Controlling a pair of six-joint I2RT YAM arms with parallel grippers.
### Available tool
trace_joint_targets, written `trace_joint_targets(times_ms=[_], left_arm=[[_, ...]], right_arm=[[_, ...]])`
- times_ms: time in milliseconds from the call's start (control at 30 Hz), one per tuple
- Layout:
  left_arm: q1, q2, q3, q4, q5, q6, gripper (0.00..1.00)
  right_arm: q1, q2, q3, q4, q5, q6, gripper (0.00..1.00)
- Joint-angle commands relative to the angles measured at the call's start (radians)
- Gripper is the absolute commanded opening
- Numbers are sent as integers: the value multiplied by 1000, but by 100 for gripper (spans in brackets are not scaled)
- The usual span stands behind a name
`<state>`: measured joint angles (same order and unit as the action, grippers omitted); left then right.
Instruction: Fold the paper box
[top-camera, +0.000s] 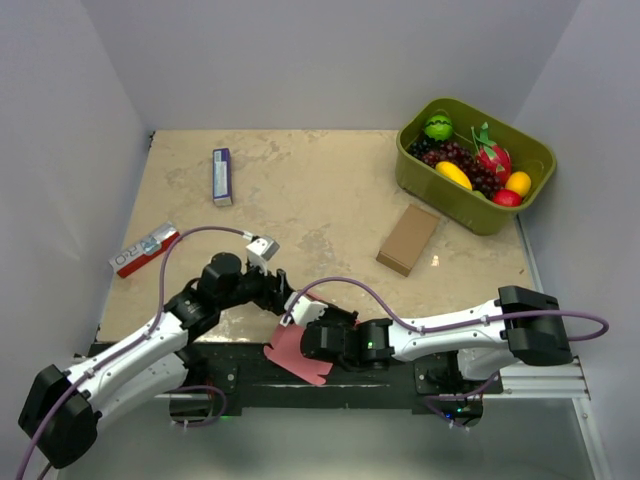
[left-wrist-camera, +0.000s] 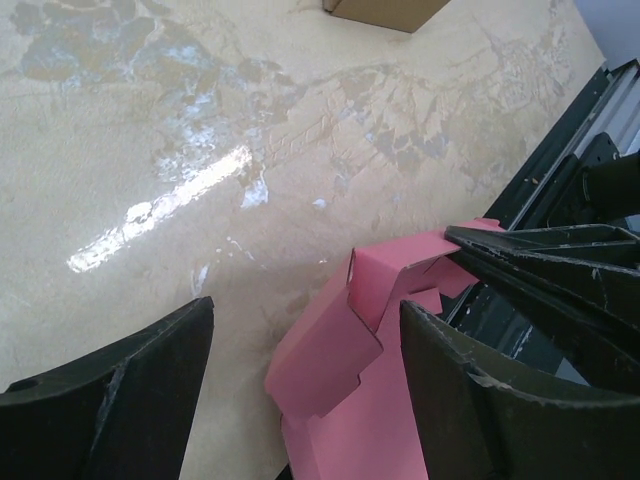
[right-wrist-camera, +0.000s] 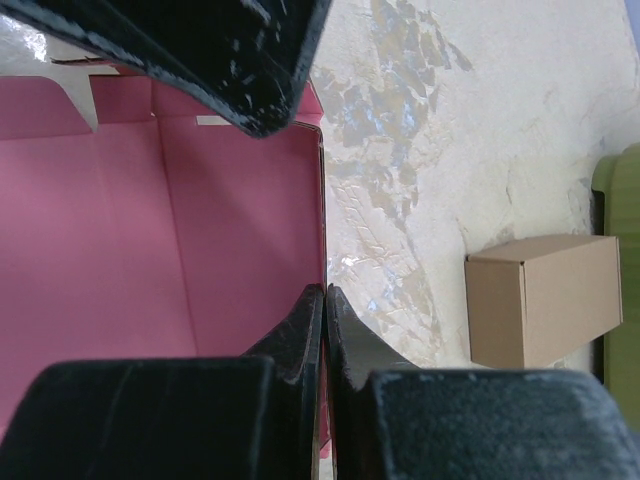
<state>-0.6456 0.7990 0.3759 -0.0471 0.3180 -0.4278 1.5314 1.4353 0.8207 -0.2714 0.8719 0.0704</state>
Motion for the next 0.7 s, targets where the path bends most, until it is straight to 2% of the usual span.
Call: trace_joint_targets(times_ms=[0,100,300,333,500,633,667], left_arm=[[-54,32,15,118,-16,7,79],[-104,77,43,96,-74,41,77],[-184,129,69,73,-195,69,62],[-186,131,63,85,-200,69,56],[-206,138,54,107,-235,84,42],[-215,129,47,113,-263,96,22],[-216,129,44,113,-264,103,21]], right_arm=[[1,-12,26,28,6,-1,3],[1,-12,24,28,7,0,3],[-1,-22,21,31,10,2,6],[-1,-21,21,32,12,2,6],[-1,-10,23,28,25,5,10],[-1,-10,24,24,39,12,13],[-2,-13,23,23,42,15,14]])
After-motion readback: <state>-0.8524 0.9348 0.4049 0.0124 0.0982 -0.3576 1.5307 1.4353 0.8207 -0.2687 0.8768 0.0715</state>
